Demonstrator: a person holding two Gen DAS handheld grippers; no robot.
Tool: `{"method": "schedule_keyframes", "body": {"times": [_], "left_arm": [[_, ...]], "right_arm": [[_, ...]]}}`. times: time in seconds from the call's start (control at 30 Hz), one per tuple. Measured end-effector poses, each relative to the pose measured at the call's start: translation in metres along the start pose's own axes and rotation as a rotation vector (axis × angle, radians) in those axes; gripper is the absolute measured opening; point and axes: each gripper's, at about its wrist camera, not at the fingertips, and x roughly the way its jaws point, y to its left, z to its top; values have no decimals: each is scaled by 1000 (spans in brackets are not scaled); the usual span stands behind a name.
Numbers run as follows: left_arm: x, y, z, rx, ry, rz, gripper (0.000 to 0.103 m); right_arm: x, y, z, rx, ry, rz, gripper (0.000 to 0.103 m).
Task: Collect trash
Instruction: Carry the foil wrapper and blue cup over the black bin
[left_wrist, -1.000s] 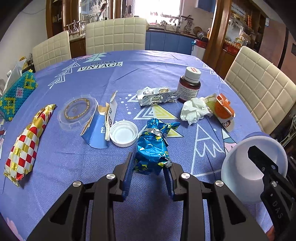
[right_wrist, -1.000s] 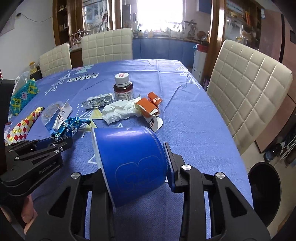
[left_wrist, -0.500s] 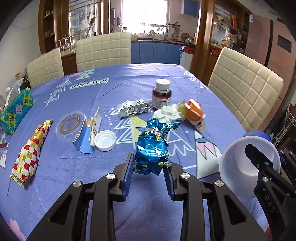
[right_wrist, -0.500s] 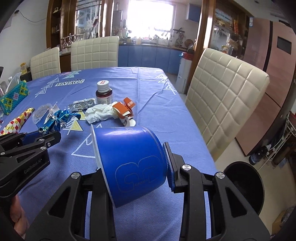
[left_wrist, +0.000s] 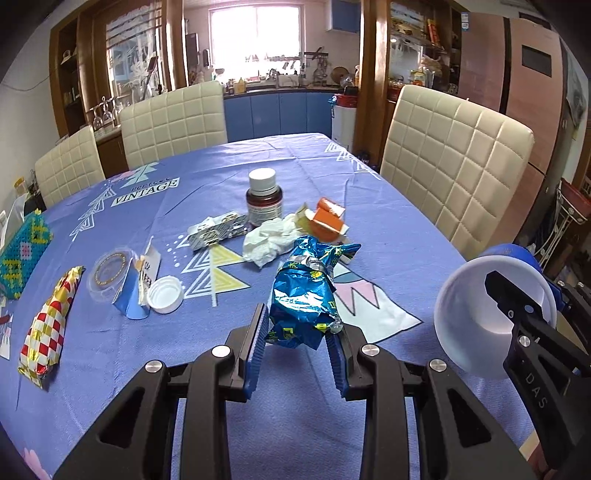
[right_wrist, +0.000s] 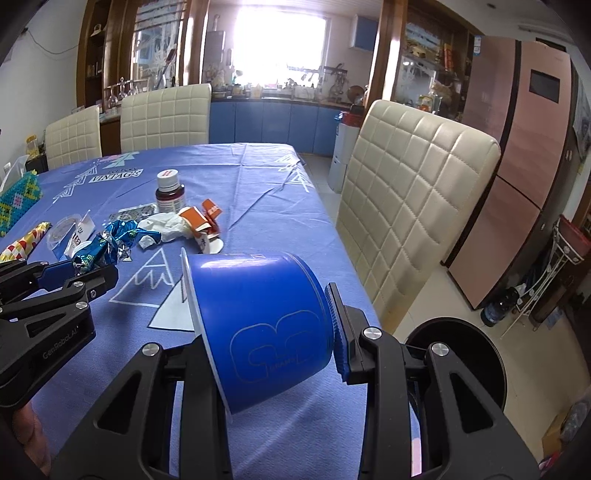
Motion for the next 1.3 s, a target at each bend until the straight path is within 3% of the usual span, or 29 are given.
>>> {"method": "schedule_keyframes", "body": {"times": [0.7, 1.3], "left_arm": [[6, -85, 9, 134, -2, -60, 30], [23, -164, 15, 249, 9, -133, 30]], "right_arm": [[0, -73, -18, 91, 8, -92, 35], [14, -149, -34, 194, 38, -226, 35]]}}
